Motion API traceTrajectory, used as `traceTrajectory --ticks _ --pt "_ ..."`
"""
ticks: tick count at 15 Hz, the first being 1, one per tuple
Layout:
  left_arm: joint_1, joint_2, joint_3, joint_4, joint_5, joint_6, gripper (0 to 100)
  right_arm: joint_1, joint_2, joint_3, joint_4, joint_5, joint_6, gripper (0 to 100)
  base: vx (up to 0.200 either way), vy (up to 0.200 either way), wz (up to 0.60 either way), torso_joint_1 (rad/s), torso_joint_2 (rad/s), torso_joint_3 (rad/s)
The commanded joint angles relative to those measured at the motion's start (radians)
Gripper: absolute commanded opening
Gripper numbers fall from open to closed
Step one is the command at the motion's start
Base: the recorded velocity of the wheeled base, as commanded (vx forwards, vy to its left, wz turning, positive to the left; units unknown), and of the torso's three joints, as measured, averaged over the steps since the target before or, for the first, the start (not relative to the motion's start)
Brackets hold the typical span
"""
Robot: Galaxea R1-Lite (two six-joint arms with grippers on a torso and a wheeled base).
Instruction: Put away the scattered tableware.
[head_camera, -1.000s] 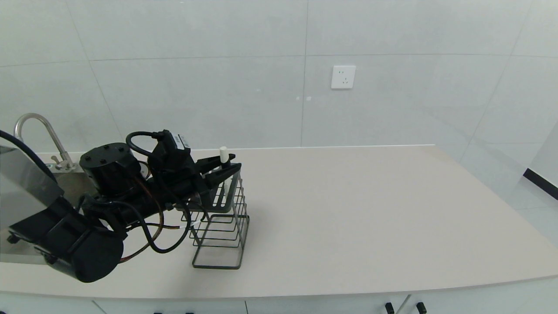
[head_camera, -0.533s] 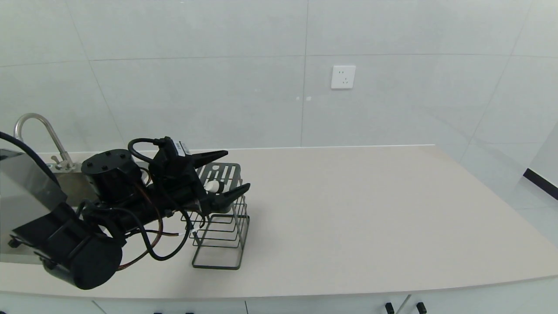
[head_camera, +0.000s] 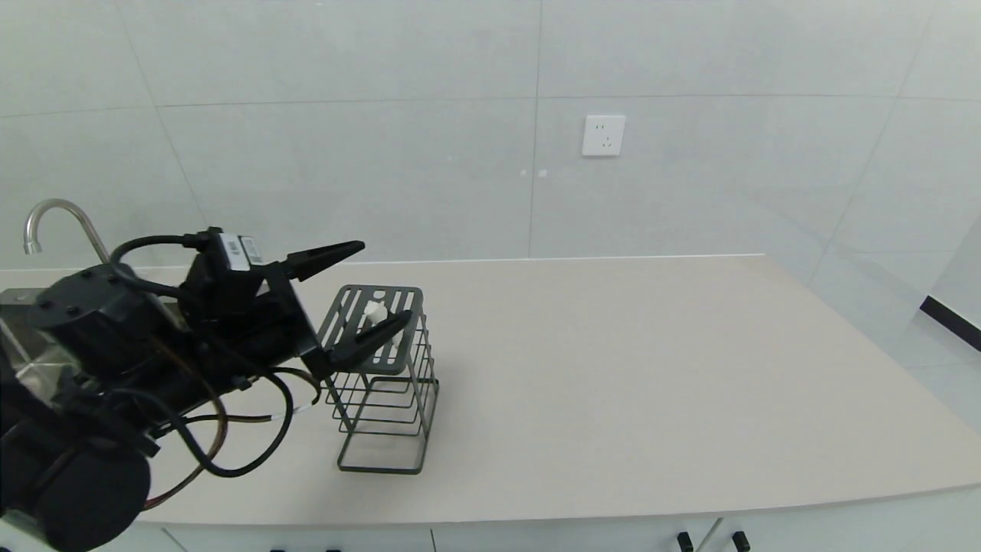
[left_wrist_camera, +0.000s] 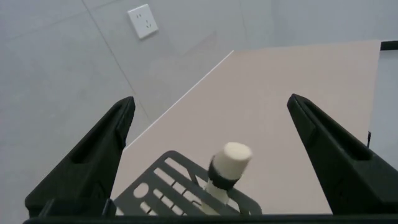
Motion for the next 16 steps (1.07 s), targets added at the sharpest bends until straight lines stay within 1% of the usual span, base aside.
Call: traceTrajectory --ticks 1,2,3,4,5,6,7,8,9,10,11,12,13,14,15,16 --pt "0.028 -0.241 0.151 -0.002 -0.002 -0.032 100 0.000 0.001 0.000 -0.001 -0.001 0.000 0 0.000 0.000 0.00 0.000 0.00 0.000" --pt "0.029 -0.294 0.180 -0.002 0.000 -0.041 100 0.000 0.001 0.000 -0.001 -0.001 0.002 0 0.000 0.000 0.00 0.000 0.00 0.000" --pt "0.037 -0.413 0.237 -0.002 0.009 -0.069 100 0.000 0.001 0.000 -0.001 0.001 0.002 0 0.000 0.000 0.00 0.000 0.00 0.000" --pt "0.040 -0.482 0.263 -0.002 0.017 -0.086 100 0.000 0.001 0.000 -0.001 0.001 0.000 0 0.000 0.000 0.00 0.000 0.00 0.000" --pt "0.066 -0.620 0.332 -0.002 0.060 -0.113 100 0.000 0.001 0.000 -0.001 -0.001 -0.001 0 0.000 0.000 0.00 0.000 0.00 0.000" --pt "0.084 -0.745 0.399 -0.002 0.100 -0.133 100 0.000 0.001 0.000 -0.001 -0.001 -0.003 0 0.000 0.000 0.00 0.000 0.00 0.000" --pt "0.089 -0.861 0.399 0.061 0.121 -0.147 100 0.000 0.001 0.000 -0.001 -0.001 -0.003 0 0.000 0.000 0.00 0.000 0.00 0.000" --pt "0.089 -0.996 0.396 0.181 0.136 -0.167 100 0.000 0.001 0.000 -0.001 0.001 -0.001 0 0.000 0.000 0.00 0.000 0.00 0.000" --pt "0.090 -1.049 0.395 0.235 0.141 -0.179 100 0.000 0.001 0.000 -0.001 0.001 -0.001 0 0.000 0.000 0.00 0.000 0.00 0.000" --pt "0.092 -1.267 0.381 0.523 0.172 -0.224 100 0.000 0.001 0.000 -0.001 0.001 0.000 0 0.000 0.000 0.00 0.000 0.00 0.000" --pt "0.092 -1.388 0.361 0.716 0.190 -0.227 100 0.000 0.001 0.000 -0.001 -0.001 0.000 0 0.000 0.000 0.00 0.000 0.00 0.000" --pt "0.092 -1.499 0.312 0.916 0.198 -0.227 100 0.000 0.001 0.000 -0.001 0.001 -0.001 0 0.000 0.000 0.00 0.000 0.00 0.000" --pt "0.093 -1.578 0.269 1.087 0.202 -0.225 100 0.000 0.001 0.000 -0.001 -0.001 -0.001 0 0.000 0.000 0.00 0.000 0.00 0.000" --pt "0.098 -1.631 0.255 1.193 0.215 -0.222 100 0.000 0.001 0.000 -0.001 0.001 0.002 0 0.000 0.000 0.00 0.000 0.00 0.000" --pt "0.124 -1.675 0.264 1.252 0.253 -0.219 100 0.000 0.001 0.000 -0.001 -0.001 0.000 0 0.000 0.000 0.00 0.000 0.00 0.000" --pt "0.132 -1.677 0.279 1.261 0.305 -0.201 100 0.000 0.001 0.000 -0.001 0.001 -0.001 0 0.000 0.000 0.00 0.000 0.00 0.000"
